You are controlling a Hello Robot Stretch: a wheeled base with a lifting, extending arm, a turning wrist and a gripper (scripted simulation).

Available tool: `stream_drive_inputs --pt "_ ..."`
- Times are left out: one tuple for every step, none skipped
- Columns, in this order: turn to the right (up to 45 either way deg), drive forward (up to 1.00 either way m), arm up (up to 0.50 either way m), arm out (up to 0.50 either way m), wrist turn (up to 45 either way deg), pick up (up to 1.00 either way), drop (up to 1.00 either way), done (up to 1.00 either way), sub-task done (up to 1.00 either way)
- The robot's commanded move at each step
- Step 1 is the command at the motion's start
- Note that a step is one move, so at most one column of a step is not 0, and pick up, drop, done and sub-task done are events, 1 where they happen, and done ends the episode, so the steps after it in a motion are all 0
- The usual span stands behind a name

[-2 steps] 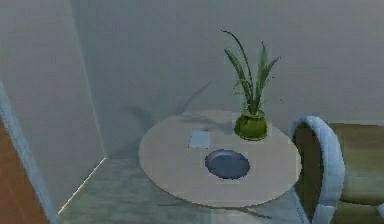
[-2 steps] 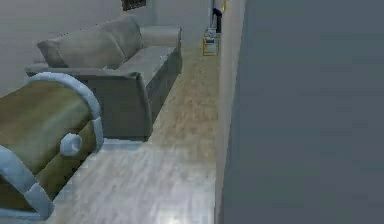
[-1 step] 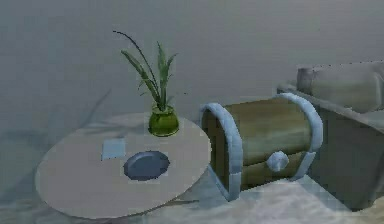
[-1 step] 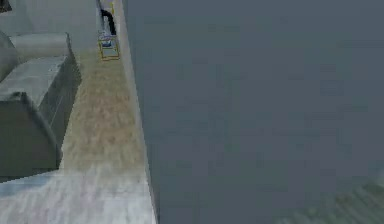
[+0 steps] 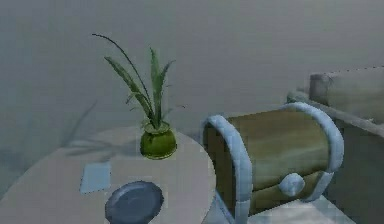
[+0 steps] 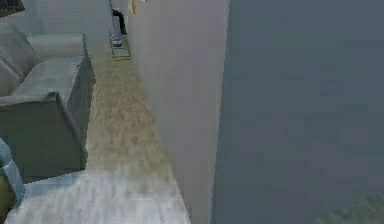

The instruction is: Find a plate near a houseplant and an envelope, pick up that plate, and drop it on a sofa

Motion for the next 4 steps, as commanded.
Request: stream_drive_inputs --pt "-45.0 0.00 0.00 0.00 0.0 0.00 0.00 0.00 0.00" --pt "-45.0 0.00 0.00 0.00 0.0 0.00 0.00 0.00 0.00" --pt "-18.0 0.00 0.00 0.00 0.0 0.00 0.00 0.00 0.00" --pt "0.0 0.00 0.50 0.00 0.0 0.00 0.00 0.00 0.00"
